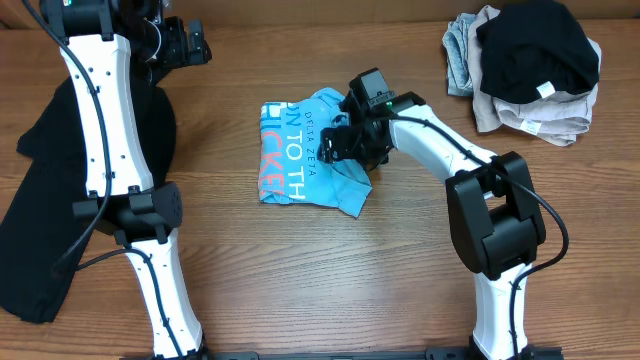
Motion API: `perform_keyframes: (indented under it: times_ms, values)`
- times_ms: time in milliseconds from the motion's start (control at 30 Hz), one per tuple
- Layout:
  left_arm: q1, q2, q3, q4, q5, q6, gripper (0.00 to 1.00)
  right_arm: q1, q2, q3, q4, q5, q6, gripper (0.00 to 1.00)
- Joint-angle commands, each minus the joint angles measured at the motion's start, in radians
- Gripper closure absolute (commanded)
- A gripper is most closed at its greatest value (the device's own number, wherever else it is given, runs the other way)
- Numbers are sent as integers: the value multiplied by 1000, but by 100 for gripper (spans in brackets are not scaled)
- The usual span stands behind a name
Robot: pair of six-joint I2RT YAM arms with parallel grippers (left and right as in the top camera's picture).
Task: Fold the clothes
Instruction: 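Grasp the folded blue shirt bundle's right edge with the right gripper, then carry the bundle to the top-right clothes stack and release it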
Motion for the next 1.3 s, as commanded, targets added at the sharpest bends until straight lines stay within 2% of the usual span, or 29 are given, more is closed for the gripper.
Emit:
perform_keyframes:
  times_ms: [0,100,167,367,400,533,567,833,1267]
  values:
    - [5,6,-5,-2,-5,23,0,-2,-11,-60,76,-81,93,5]
    - [5,6,-5,-2,-5,23,0,5,11,-105,181,-133,183,12]
    - [5,6,-5,-2,-5,23,0,12,37,-114,233,-185,242,22]
    - [5,6,-5,-2,-5,23,0,75,110,-114,399,-306,366,39]
    - [5,6,-5,-2,-5,23,0,90,116,-114,419,-309,370,45]
    - [5,6,-5,-2,-5,24,0,143,116,-110,512,-330,369,89]
    - [5,6,-5,-2,-5,24,0,149,116,-108,542,-360,370,95]
    - [5,6,-5,-2,-6,24,0,94,49,-103,712,-480,475,96]
    - [5,6,-5,-2,-35,23,0,-182,-346,-103,719,-435,515,96]
